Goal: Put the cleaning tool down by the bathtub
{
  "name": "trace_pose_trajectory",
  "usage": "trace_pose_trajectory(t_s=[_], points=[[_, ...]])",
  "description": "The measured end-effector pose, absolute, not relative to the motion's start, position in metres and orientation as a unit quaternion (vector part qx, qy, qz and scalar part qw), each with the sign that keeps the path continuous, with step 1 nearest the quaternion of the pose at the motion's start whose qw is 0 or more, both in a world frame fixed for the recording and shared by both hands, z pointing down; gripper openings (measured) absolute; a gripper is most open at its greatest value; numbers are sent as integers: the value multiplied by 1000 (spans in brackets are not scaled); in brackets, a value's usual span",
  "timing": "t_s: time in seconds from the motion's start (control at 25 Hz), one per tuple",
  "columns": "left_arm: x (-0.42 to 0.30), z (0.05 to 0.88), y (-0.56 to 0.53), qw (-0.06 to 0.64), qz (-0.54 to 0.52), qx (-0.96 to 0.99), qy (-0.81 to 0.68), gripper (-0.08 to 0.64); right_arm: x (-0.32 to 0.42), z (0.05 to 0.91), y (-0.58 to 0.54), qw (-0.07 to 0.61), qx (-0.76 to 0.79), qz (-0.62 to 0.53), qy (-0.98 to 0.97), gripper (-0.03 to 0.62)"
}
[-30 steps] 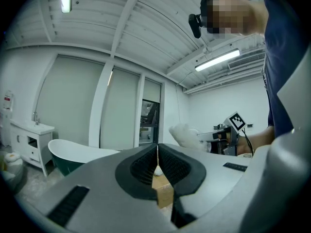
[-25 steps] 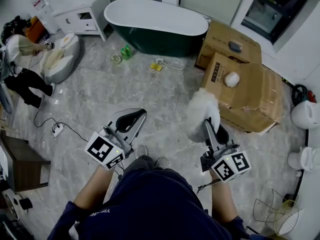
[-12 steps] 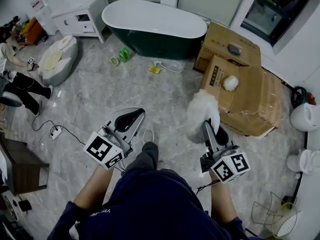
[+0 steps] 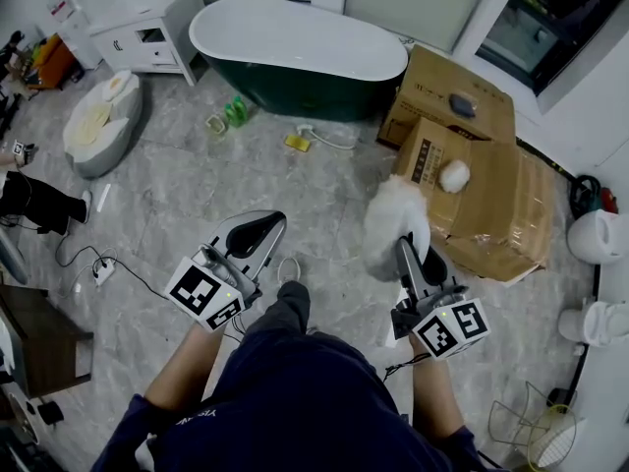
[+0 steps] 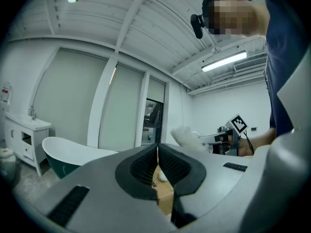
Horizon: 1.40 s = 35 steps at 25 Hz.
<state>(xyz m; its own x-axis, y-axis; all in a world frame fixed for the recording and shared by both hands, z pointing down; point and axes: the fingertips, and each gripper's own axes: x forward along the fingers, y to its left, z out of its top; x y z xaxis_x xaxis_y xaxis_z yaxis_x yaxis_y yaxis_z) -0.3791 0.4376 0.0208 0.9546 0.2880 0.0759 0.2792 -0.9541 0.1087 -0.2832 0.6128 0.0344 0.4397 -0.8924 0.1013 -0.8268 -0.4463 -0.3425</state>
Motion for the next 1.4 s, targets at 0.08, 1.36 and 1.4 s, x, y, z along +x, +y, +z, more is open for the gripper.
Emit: trace_pose_trajectory(t_s=[0.08,1.36,1.4], points=[[-365,22,423,50,48,987,147,34,-270,35,596,122,-840,-137,512,92],[-171,34,192,71,51,982,165,34,-79,37,368,114,-847,-153,496,92],[-168,33,189,71,51,983,164,34,-74,37,364,114,-847,-153,497,92]])
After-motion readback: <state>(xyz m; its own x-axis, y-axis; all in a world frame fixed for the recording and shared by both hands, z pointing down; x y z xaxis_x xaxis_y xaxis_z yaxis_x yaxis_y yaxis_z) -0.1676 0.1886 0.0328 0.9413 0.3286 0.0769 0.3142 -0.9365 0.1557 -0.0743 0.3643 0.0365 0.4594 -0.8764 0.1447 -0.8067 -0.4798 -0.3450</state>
